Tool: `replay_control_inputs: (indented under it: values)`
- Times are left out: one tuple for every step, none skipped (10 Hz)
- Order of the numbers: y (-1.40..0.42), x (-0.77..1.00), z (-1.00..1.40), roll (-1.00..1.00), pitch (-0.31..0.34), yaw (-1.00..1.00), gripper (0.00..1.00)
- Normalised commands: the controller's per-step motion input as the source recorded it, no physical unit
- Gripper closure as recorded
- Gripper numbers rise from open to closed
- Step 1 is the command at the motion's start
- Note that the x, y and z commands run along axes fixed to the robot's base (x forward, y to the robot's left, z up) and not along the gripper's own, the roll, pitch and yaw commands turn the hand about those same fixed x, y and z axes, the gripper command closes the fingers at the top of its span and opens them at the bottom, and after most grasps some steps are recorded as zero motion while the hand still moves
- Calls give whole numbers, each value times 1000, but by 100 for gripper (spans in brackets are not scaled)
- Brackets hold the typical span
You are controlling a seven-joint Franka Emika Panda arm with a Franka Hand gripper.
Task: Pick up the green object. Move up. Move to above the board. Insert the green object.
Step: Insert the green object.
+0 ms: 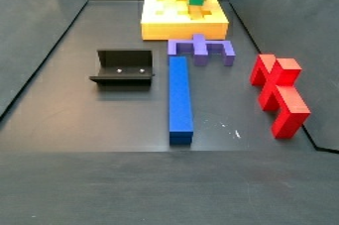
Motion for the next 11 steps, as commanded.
replay_control_inputs:
  values:
    - [0, 9, -637, 150, -59, 0, 100]
    - [-3, 109, -574, 217, -47, 0, 100]
    - [-137, 0, -403, 291, -70, 94, 100]
    - [-151, 0, -351, 314, -84, 111, 100]
    - [-49, -134, -457, 254, -116, 100, 100]
    - [-49, -134, -477, 154, -107, 63, 100]
    - [-20, -11, -477, 123, -70, 69, 100]
    - [-14, 0, -420, 97, -1, 20, 100]
    - [-51, 149, -471, 44, 0, 0, 100]
    - [0, 183, -471, 44, 0, 114, 100]
    - [0, 180, -457, 63, 0, 149, 100]
